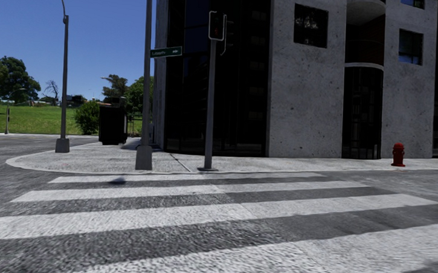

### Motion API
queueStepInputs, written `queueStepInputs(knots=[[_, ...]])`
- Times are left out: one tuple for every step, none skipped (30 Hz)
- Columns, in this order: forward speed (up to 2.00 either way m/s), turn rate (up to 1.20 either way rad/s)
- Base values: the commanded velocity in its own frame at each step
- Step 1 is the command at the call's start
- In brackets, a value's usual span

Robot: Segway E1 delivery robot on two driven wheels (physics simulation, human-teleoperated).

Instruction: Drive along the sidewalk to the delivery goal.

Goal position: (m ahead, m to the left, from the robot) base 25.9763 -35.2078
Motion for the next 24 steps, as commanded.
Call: queueStepInputs(knots=[[1.81, 0.0], [1.81, 0.0], [1.81, 0.0], [1.81, 0.0], [1.81, 0.0], [1.8, 0.0], [1.8, 0.0], [1.8, 0.0], [1.8, 0.0], [1.8, 0.0], [1.8, 0.0], [1.8, 0.0], [1.8, 0.0], [1.8, 0.0], [1.8, 0.0], [1.8, 0.0], [1.8, -0.35], [1.8, -0.35], [1.8, -0.64], [1.8, -0.92], [1.8, -1.2], [1.8, -1.2], [1.8, -1.2], [1.8, -1.2]])
